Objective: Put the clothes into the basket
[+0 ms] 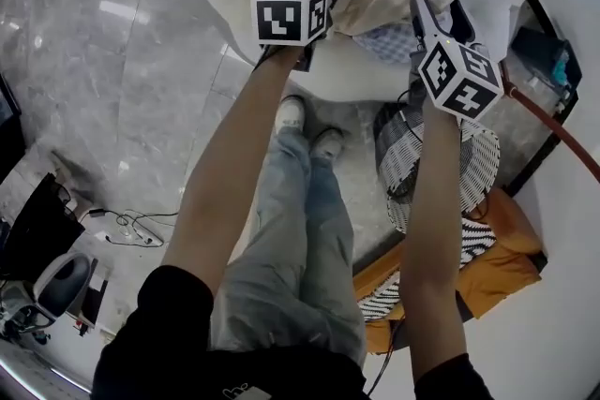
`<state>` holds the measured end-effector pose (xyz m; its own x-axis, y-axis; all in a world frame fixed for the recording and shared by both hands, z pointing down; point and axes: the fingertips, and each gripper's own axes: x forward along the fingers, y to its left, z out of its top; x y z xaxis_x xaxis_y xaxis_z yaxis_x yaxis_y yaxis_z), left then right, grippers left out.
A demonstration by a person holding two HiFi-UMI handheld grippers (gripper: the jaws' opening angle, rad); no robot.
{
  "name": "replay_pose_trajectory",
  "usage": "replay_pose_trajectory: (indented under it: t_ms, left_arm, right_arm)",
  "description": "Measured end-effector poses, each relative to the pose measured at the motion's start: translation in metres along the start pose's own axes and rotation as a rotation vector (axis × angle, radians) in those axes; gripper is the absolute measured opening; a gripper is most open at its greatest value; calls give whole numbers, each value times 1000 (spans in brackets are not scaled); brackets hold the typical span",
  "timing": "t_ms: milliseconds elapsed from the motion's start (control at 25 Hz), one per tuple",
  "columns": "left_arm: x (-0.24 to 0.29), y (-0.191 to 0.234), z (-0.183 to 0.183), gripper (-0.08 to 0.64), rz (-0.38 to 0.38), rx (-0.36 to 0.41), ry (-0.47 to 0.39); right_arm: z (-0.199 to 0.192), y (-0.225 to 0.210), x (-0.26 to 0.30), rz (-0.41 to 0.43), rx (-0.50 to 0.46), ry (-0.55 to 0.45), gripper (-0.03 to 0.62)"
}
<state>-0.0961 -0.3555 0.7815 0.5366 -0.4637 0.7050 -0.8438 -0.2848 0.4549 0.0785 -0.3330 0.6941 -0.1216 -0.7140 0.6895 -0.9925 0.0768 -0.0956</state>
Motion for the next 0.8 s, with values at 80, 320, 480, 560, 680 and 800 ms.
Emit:
replay_pose_trajectory:
  t_ms: [80,320,480,560,680,800]
  left_arm:
    - [15,-1,2,296,-39,-41,-12]
    - [54,4,3,305,-31,17,34]
    - [52,10,-3,115,56,117,62]
    - [41,7,-8,31,59,104,49]
    - [22,-6,-13,26,11,47,23]
    - [-8,-17,-3,25,-21,21,-33]
  right_arm:
    - [0,2,10,17,-9,11,258]
    - [-8,13,32,68,-31,24,256]
    - [-20,25,28,97,-33,39,217]
    - [-25,28,22,97,-22,61,165]
    - [-24,31,10,103,-35,80,107]
    - [-10,40,-9,143,-23,59,89]
